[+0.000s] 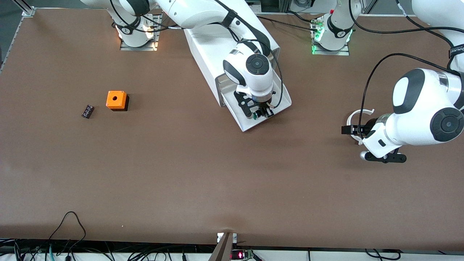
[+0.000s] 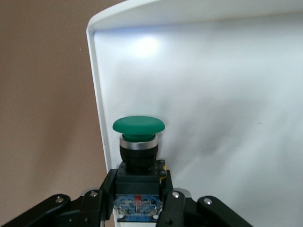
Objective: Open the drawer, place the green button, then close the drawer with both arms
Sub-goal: 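Lower the green button into the drawer and open the right gripper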
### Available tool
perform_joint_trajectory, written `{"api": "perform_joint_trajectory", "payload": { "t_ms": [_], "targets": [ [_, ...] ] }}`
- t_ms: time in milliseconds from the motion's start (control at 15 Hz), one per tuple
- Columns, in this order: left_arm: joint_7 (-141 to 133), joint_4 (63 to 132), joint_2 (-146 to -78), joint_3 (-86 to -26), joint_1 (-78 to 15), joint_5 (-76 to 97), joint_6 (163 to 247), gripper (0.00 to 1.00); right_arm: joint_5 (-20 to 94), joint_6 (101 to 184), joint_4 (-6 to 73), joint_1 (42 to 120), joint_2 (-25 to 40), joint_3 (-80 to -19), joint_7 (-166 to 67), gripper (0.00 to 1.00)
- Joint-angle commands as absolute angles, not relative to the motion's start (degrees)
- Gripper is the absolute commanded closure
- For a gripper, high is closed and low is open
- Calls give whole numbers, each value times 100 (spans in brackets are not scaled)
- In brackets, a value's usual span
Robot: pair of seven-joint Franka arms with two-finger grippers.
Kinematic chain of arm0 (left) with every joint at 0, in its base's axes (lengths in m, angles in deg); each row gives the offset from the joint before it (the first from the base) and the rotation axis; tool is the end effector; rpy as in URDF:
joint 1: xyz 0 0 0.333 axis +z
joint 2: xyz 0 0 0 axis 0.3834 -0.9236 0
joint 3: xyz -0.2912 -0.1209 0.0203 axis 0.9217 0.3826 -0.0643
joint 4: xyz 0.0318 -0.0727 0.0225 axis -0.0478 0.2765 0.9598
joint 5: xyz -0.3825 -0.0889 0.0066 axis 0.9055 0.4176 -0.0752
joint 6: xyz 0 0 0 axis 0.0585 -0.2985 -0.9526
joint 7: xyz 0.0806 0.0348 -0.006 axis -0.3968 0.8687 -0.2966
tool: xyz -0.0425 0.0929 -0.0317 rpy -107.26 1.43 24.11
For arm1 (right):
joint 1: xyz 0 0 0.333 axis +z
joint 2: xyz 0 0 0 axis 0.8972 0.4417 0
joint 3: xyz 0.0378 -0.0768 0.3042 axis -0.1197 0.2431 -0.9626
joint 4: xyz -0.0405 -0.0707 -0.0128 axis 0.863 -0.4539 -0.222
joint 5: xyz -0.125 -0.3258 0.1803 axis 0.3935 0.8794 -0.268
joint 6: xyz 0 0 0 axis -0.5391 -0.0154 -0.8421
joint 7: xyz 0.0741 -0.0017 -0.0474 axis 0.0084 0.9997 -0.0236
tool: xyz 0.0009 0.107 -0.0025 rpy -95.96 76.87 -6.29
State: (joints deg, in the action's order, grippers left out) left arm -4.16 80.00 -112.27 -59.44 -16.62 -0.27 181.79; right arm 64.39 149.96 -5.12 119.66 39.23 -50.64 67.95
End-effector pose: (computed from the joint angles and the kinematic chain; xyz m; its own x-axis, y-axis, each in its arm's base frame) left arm 0.6554 -0.0713 0.4207 0.9670 -0.0357 -0.2524 -0.0230 -0.9983 0.0531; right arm 0.4697 0.6374 0.2690 0.4493 -0.8824 -0.1398 -0.8932 -0.4402 -0.0922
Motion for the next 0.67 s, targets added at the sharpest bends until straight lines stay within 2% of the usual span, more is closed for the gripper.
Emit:
{"api": "perform_joint_trajectory", "payload": {
  "t_ms": [0, 67, 133, 400, 600],
  "targets": [
    [-499, 7883, -11311, -5953, -1613, -21, 18099, 0, 6388, 15068, -405, 12030, 3842, -5015, 6800, 33],
    [-543, 7883, -11303, -5953, -1596, -3, 18099, 0, 6406, 15060, -405, 12048, 3842, -5015, 6801, 11],
    [-595, 7892, -11303, -5953, -1639, -12, 18107, 0, 6415, 15060, -405, 12083, 3842, -5015, 6801, 1],
    [-1192, 7971, -11277, -5953, -1613, 15, 18301, 0, 6415, 15060, -448, 12083, 3824, -4972, 6774, 1],
    [-1473, 7980, -11268, -5944, -1648, -3, 18336, 1, 6415, 14894, -764, 11952, 3745, -4814, 6704, 1]
  ]
}}
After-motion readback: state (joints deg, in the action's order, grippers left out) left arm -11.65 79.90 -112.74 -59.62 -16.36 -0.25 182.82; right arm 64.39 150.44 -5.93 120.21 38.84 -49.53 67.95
